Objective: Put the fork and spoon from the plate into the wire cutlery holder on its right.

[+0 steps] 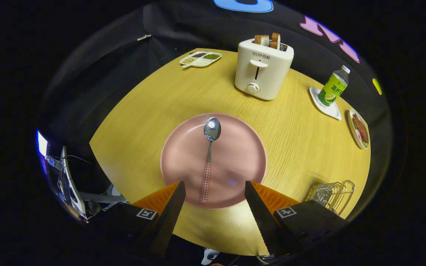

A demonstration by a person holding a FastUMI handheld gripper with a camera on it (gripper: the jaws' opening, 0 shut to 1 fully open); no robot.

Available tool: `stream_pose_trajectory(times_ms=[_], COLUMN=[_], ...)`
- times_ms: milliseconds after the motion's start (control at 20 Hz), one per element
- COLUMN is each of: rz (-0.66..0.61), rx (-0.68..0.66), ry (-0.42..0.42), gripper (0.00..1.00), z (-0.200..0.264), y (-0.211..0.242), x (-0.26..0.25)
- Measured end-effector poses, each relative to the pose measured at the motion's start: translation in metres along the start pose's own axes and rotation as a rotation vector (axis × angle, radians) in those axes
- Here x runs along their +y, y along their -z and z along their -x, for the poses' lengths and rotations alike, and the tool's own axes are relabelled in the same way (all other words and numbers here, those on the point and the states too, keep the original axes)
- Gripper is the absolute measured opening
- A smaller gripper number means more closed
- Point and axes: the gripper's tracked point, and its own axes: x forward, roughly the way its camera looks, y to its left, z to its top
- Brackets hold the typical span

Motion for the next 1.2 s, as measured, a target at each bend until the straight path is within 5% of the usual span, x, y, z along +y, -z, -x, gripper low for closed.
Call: stream_pose_trajectory(times_ms=[350,650,700,1000,1200], rz=[-0.001,-0.006,-0.017,-0.046,-0.048], rx=[0.061,0.103,0.107,0.113,0.104], ry=[0.027,0.038,0.032,0.025,0.055], gripper=[0.94,0.72,0.62,0.59,0.41], z=[-0.03,-0.043,-0.045,-0.046,-0.047], y=[0.019,0.032,0.033,0.036,0.034], x=[0.005,0.008,0.009,0.009,0.002])
